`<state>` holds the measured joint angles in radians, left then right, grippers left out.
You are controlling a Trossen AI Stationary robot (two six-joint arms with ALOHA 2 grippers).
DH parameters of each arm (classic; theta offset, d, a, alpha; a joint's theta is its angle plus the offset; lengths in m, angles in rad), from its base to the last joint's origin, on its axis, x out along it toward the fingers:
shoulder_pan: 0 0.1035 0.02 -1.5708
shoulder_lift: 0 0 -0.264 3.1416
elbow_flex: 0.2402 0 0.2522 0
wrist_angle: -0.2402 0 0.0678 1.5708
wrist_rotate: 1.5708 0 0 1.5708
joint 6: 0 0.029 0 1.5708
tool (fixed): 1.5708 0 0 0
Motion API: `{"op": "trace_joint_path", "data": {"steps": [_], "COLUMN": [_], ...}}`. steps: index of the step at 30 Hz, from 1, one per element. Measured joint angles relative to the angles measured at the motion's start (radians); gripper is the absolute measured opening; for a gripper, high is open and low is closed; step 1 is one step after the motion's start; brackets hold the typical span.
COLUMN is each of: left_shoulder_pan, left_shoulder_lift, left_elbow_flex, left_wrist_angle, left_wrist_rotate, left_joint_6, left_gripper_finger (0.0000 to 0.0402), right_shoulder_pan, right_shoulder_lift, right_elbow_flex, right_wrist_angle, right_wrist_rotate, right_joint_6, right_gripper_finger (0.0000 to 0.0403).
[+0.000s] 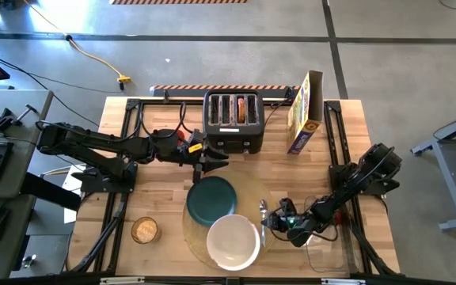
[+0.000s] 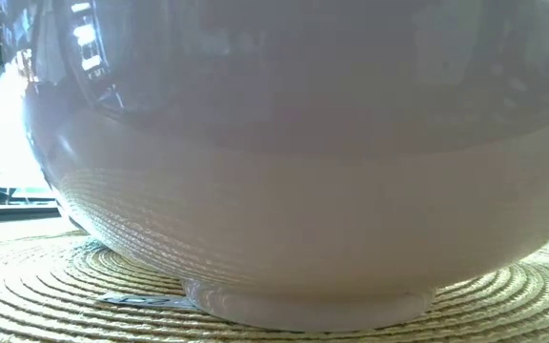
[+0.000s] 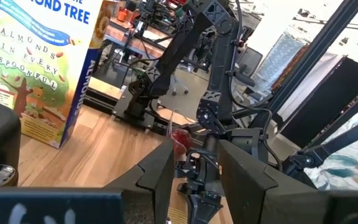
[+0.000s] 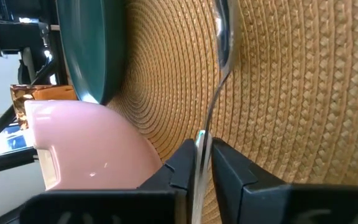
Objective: Arrange a breakfast setting
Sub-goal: Put the white patterned spoon on the brown table mat
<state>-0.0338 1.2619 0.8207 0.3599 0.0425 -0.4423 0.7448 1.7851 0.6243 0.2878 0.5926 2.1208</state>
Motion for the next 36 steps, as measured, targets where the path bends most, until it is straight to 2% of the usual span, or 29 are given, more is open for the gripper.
{"op": "trace_joint_path", "data": {"steps": [7,18,36], "left_shoulder_pan": [0.000,0.000,0.000], "left_shoulder_lift": [0.000,0.000,0.000], "left_elbow_flex": [0.000,0.000,0.000], "left_wrist_angle": [0.000,0.000,0.000], "left_wrist_rotate": [0.000,0.000,0.000], "left_joint_6": [0.000,-0.001,-0.001], "left_gripper_finger": [0.0113,0.0113,0.0113], "right_shoulder_pan": [0.000,0.001,0.001], "right_shoulder_lift": [0.000,-0.001,-0.001], "right_elbow_flex": [0.000,0.000,0.007], "right_wrist_angle": [-0.002,-0.004,-0.024], "right_wrist_rotate": [-0.003,-0.037,-0.027], "right_joint_6": [0.000,-0.004,0.018], "right_gripper_finger": [0.0052,0.0053,0.0053]}}
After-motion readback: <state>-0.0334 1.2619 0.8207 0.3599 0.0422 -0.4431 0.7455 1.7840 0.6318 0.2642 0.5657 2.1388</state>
